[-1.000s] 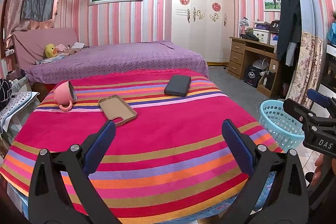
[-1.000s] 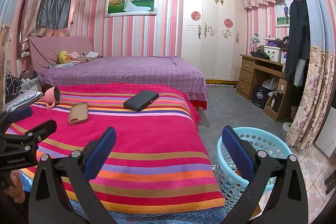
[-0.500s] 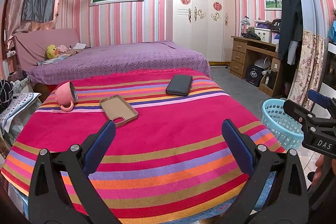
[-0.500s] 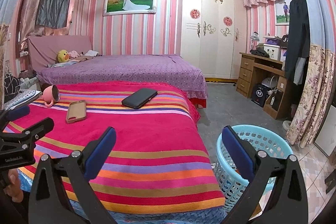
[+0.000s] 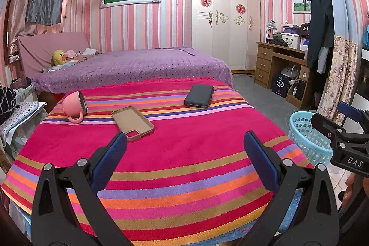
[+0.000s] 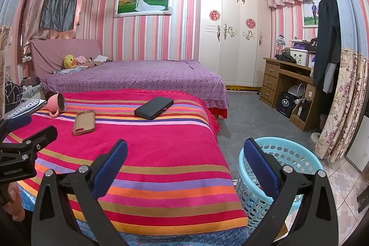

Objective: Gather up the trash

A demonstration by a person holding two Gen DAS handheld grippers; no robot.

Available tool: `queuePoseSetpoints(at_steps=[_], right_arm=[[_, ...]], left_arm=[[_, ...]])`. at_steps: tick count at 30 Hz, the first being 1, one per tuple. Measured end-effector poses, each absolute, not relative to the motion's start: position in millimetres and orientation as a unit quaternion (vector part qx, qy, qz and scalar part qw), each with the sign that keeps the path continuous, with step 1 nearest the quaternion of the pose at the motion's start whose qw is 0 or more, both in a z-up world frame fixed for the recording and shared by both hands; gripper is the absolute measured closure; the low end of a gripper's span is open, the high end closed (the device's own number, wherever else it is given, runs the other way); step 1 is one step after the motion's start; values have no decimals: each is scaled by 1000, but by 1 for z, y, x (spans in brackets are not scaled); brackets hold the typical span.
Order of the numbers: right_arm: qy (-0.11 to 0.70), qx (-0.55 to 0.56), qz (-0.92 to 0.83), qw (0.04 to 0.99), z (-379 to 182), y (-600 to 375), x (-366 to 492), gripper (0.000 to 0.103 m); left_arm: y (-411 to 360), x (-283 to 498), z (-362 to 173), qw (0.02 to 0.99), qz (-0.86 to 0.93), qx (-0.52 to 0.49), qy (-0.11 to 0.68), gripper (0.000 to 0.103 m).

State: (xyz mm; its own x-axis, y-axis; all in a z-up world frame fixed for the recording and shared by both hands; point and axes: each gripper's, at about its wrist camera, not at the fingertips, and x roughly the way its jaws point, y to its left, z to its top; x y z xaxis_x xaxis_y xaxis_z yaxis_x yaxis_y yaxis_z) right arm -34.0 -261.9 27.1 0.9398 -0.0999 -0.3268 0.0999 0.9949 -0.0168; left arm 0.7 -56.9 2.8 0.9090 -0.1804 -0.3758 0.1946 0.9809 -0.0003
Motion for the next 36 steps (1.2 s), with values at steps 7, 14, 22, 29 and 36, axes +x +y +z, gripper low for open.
queuePoseSetpoints(at_steps=[7, 14, 22, 29, 36], right_arm=[[164, 1, -49, 985, 26, -262, -34, 5], [165, 1, -50, 985, 27, -263, -33, 5], [164, 1, -54, 985, 28, -271, -28, 5], [160, 0, -58, 985, 30, -275, -28, 5], [155, -4, -57, 986, 33, -274, -28, 5]], left_arm=[[-60, -2, 5, 978, -89, 20, 185, 5], [-60, -1, 7, 979, -85, 19, 186, 5], [-61, -1, 7, 979, -83, 20, 188, 5], [-60, -1, 6, 979, -80, 16, 188, 5], [-58, -2, 7, 980, -74, 11, 187, 5]])
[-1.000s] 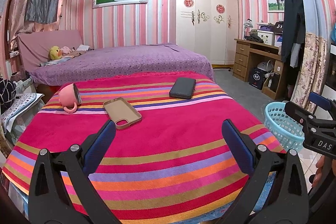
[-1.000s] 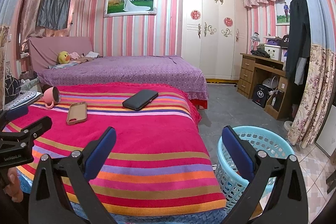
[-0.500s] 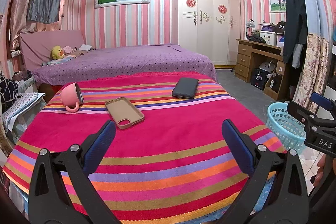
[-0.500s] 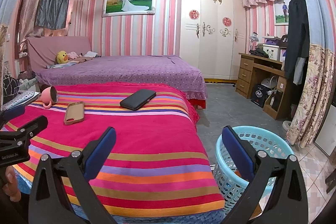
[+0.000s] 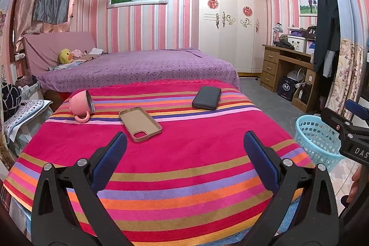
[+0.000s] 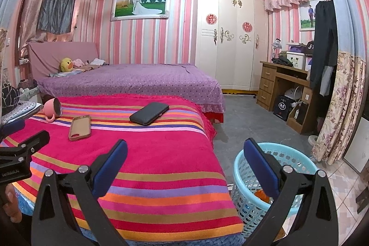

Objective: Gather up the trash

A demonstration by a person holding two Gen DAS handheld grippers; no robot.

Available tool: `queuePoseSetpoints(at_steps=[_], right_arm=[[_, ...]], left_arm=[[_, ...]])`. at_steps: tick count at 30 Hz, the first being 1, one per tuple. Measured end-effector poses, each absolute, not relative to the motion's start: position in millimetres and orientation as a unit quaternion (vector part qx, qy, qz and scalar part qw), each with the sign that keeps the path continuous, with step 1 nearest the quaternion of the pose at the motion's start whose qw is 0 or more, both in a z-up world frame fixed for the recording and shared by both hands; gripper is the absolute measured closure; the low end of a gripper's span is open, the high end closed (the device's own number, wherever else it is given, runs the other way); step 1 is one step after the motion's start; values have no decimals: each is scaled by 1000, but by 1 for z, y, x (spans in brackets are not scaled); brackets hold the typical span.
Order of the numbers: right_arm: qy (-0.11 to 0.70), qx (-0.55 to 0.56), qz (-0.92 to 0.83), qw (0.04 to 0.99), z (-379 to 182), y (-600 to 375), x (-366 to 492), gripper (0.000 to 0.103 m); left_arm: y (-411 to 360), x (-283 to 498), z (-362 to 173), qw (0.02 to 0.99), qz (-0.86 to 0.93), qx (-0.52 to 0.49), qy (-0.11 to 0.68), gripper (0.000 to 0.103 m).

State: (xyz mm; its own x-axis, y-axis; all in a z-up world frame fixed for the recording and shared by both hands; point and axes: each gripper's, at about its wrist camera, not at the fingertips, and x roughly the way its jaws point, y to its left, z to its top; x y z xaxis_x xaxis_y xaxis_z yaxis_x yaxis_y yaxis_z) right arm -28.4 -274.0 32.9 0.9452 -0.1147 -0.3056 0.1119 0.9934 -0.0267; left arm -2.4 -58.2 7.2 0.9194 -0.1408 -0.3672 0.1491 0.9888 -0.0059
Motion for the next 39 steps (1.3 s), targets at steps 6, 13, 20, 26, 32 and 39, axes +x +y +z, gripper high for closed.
queuePoseSetpoints(at_steps=[6, 13, 20, 26, 32, 39], right_arm=[[155, -4, -57, 986, 33, -274, -28, 5], [155, -5, -56, 986, 32, -274, -27, 5], [156, -5, -56, 986, 30, -273, -26, 5], [155, -5, -56, 986, 30, -273, -26, 5], [155, -5, -56, 986, 31, -273, -26, 5], [153, -6, -55, 987, 29, -271, -24, 5]], left_arm=[[-58, -2, 8, 980, -72, 11, 186, 5], [-58, -2, 8, 980, -72, 11, 186, 5], [-58, -2, 8, 980, -72, 11, 186, 5], [-58, -2, 8, 980, -72, 11, 185, 5], [-57, -2, 8, 980, -72, 11, 185, 5], [-55, -2, 9, 981, -70, 13, 182, 5]])
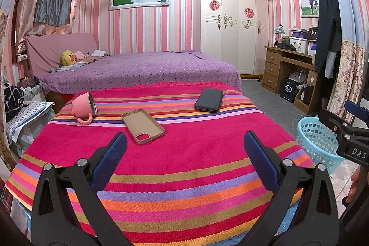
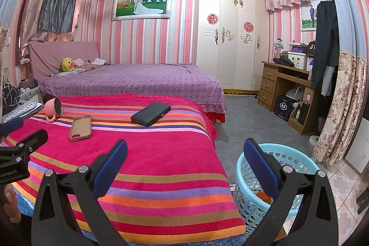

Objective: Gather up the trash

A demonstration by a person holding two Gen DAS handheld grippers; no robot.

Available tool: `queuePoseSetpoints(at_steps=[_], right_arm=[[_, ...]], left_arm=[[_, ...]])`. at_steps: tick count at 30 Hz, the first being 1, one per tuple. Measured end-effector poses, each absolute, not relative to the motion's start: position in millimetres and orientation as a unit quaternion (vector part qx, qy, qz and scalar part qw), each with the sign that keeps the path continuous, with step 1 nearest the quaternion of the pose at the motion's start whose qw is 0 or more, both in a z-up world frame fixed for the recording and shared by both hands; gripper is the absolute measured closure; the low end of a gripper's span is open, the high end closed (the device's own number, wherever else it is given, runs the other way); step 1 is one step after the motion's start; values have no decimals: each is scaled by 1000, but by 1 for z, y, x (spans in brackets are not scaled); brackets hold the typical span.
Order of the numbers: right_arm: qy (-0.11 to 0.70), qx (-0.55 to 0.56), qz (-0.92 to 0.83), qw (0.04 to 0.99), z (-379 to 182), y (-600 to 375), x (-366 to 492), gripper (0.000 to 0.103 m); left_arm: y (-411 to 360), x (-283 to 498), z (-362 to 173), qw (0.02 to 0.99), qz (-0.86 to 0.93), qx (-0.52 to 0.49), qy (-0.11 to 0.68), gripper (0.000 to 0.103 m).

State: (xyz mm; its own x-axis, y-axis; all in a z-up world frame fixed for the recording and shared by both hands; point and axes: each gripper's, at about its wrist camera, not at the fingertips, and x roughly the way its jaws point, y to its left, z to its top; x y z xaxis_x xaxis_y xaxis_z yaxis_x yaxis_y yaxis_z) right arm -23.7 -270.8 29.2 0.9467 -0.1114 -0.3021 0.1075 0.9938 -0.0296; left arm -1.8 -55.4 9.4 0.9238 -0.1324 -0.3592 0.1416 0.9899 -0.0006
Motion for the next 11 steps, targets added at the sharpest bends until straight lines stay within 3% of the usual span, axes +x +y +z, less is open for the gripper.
queuePoseSetpoints(at_steps=[11], right_arm=[[154, -6, -55, 986, 29, -269, -22, 5]], left_arm=[[-51, 1, 12, 981, -68, 10, 184, 5]])
